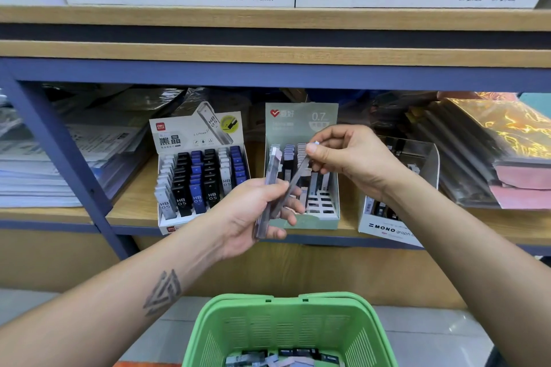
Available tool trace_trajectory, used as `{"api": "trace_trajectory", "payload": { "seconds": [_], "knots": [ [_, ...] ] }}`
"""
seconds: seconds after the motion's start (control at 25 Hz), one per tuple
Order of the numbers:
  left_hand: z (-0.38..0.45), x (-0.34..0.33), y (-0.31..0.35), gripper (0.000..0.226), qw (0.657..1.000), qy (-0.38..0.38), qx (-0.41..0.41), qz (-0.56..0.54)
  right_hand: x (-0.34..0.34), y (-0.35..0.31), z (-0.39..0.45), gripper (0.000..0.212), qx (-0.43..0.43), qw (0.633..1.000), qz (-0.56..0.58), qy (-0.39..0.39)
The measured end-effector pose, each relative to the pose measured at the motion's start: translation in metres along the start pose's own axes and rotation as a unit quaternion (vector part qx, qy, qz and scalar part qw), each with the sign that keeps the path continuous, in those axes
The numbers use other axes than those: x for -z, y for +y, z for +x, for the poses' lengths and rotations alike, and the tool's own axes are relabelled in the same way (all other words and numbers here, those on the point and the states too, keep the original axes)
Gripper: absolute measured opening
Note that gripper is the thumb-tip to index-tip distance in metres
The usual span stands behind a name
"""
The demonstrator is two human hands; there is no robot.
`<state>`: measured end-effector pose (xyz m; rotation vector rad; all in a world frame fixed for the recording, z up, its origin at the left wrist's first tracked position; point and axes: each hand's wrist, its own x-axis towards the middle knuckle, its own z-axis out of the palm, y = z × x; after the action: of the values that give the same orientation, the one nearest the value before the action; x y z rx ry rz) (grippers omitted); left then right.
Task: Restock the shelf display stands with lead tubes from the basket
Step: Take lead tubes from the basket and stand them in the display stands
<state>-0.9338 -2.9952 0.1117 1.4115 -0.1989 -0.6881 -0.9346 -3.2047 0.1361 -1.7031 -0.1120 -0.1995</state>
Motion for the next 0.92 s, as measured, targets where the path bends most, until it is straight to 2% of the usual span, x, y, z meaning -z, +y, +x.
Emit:
{"api": "trace_trajectory", "payload": {
  "seconds": [0.12,0.24,0.36,0.48,0.56,0.64,0.72,0.8,0.88,0.92],
  "knots": [
    [0.001,-0.004,0.0,0.027,1.0,0.007,-0.01,-0.01,0.001,-0.001,0.002,0.026,0.012,0.999,-0.023,0.03],
    [0.001,-0.004,0.0,0.022,1.0,0.005,-0.016,-0.006,0.002,-0.002,0.001,0.019,-0.008,1.0,0.02,0.011],
    [0.003,-0.001,0.001,0.022,0.999,0.033,-0.002,-0.01,0.004,-0.006,0.004,0.017,0.02,0.999,-0.02,0.02],
    [0.009,0.008,-0.002,0.019,0.991,0.112,0.015,0.064,0.005,-0.01,0.009,0.014,0.053,0.994,-0.084,0.047],
    [0.011,0.014,-0.004,0.019,0.984,0.136,0.022,0.115,0.001,-0.01,0.011,0.012,0.064,0.989,-0.131,0.039],
    [0.013,0.017,-0.003,0.017,0.976,0.149,-0.009,0.158,-0.003,-0.006,0.013,0.011,0.068,0.984,-0.165,0.027],
    [0.015,0.018,0.002,0.014,0.954,0.177,-0.082,0.226,-0.006,-0.003,0.016,0.011,0.071,0.977,-0.198,0.03],
    [0.019,0.018,0.008,0.009,0.912,0.222,-0.154,0.309,-0.008,-0.002,0.02,0.01,0.088,0.961,-0.256,0.052],
    [0.025,0.019,0.011,0.003,0.89,0.258,-0.176,0.331,-0.013,-0.001,0.023,0.009,0.107,0.94,-0.316,0.072],
    [0.029,0.02,0.011,0.007,0.887,0.273,-0.175,0.328,-0.015,-0.001,0.023,0.007,0.116,0.931,-0.337,0.079]
  ]
}}
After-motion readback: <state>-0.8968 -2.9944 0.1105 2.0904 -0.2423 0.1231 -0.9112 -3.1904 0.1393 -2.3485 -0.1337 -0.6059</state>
